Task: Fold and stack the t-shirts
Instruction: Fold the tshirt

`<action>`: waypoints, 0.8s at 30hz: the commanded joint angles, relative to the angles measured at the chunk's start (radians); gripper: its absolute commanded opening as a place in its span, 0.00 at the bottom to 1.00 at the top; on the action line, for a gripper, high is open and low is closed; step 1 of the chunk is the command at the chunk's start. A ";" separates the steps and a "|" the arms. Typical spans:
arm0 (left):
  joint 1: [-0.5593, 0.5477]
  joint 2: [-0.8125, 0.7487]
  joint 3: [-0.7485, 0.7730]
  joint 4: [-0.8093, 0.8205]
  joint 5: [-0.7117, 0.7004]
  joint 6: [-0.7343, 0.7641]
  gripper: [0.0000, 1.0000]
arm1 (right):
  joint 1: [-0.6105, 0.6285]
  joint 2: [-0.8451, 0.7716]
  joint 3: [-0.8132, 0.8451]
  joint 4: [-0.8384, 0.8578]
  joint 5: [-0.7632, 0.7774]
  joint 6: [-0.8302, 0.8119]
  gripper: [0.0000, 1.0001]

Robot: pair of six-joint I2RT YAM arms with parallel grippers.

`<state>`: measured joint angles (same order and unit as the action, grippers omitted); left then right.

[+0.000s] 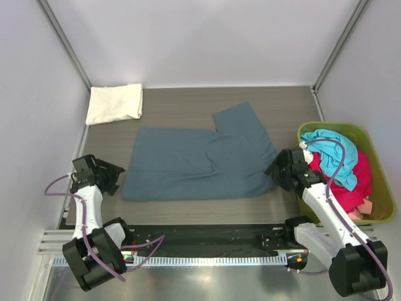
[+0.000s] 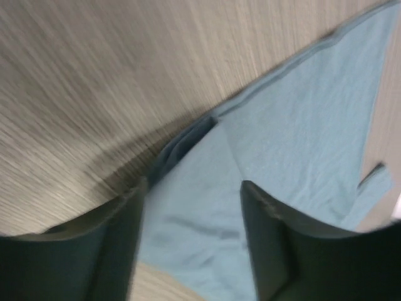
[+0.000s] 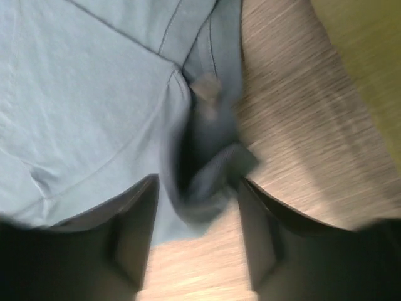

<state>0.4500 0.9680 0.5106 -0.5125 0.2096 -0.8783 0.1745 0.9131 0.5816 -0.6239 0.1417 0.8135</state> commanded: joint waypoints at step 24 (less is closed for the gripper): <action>-0.157 -0.110 0.367 -0.251 -0.012 0.357 1.00 | 0.148 0.987 1.167 0.036 0.216 -0.419 0.83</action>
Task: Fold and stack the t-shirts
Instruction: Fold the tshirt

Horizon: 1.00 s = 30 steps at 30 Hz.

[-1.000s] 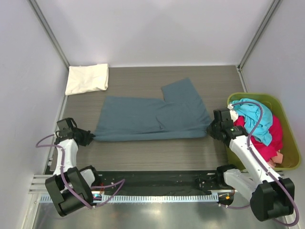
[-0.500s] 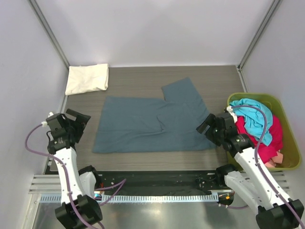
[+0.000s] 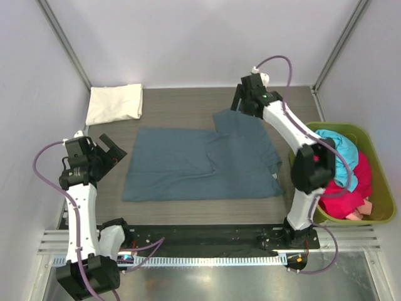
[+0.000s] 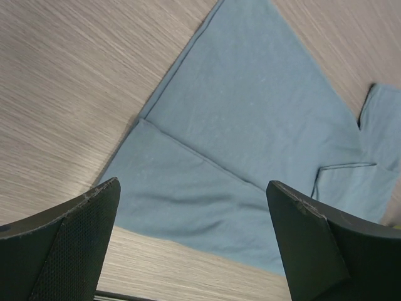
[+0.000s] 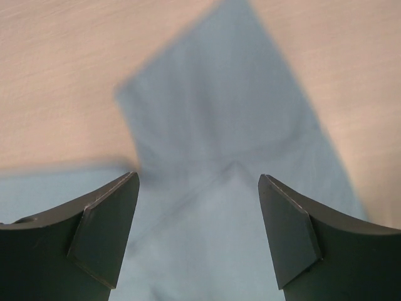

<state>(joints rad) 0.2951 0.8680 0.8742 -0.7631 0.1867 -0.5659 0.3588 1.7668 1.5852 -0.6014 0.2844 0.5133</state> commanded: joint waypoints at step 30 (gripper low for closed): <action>-0.001 -0.037 -0.027 0.048 0.076 0.038 1.00 | -0.170 0.898 0.875 0.107 -0.040 -0.245 0.93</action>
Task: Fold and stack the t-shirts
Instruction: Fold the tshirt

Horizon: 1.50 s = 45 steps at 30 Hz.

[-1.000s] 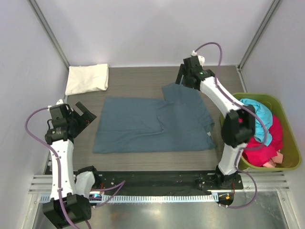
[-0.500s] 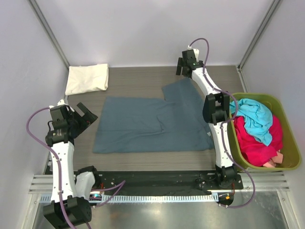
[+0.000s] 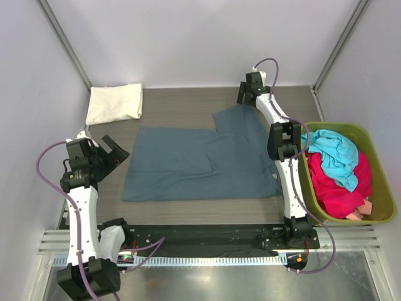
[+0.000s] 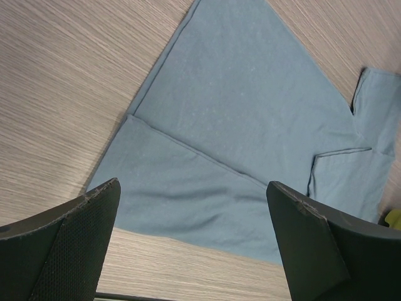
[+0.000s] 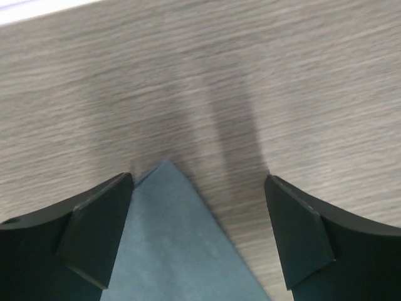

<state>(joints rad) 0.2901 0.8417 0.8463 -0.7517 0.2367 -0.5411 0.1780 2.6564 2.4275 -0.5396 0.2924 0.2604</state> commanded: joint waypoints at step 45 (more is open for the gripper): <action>-0.267 1.275 0.887 0.155 -0.344 0.061 0.61 | 0.282 -1.142 -1.427 0.392 -0.240 0.200 0.01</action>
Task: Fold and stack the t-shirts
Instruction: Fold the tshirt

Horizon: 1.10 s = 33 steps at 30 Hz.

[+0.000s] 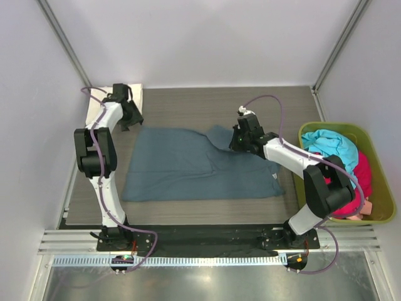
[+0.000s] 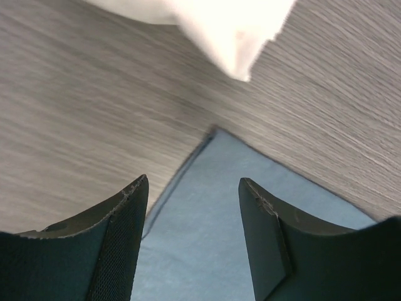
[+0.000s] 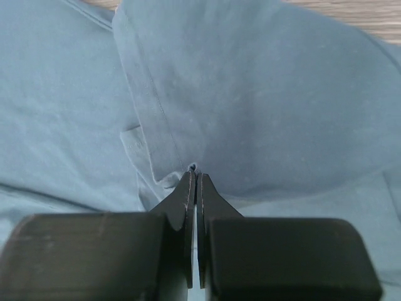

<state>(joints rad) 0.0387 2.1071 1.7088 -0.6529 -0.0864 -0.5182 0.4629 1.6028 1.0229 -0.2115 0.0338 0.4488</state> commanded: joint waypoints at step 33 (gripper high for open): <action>-0.085 0.143 0.043 0.108 0.037 0.153 0.35 | -0.004 -0.245 -0.167 0.057 0.075 0.038 0.01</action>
<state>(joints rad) -0.0360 2.2467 1.7706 -0.5510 -0.0940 -0.3836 0.4580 1.4048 0.8505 -0.1802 0.0788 0.4816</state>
